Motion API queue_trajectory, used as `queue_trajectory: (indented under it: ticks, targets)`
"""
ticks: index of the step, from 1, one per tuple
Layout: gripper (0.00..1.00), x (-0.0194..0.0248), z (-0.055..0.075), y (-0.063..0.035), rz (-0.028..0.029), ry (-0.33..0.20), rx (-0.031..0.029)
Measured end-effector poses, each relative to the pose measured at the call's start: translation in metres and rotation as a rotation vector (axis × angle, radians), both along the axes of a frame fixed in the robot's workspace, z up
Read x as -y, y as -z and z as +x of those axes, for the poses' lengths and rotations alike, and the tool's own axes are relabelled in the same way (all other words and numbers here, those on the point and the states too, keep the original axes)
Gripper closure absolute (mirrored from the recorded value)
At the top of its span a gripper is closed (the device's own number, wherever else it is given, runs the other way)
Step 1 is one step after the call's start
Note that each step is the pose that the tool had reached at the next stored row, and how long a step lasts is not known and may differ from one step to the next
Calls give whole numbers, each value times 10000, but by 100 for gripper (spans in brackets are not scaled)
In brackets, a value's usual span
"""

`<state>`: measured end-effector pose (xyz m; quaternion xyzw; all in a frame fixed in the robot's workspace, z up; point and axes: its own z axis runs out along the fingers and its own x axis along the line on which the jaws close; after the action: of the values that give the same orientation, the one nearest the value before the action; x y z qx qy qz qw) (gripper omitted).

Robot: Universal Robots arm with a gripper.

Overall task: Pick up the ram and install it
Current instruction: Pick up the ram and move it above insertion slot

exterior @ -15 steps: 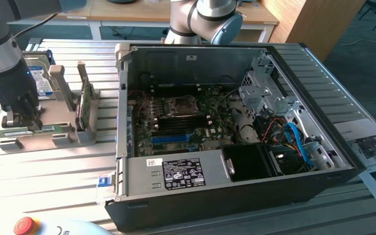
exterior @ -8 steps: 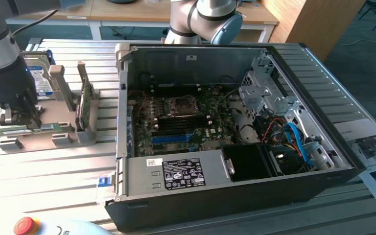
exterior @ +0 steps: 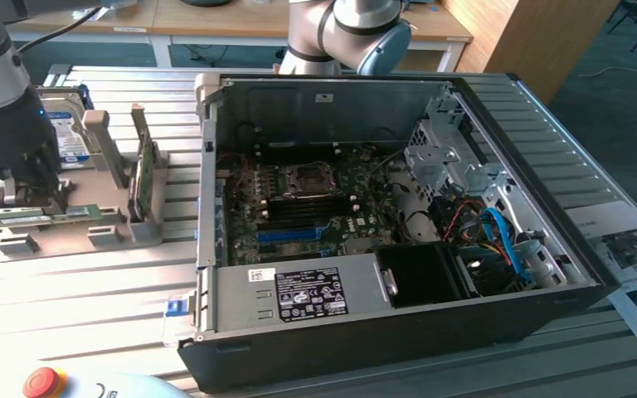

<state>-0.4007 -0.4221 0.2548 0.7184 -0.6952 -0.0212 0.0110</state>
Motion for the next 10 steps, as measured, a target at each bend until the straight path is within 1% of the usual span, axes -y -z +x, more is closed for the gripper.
queue_trajectory:
  ticks: [10]
  targets:
    - [88, 0, 0, -123, -27, 0, 0]
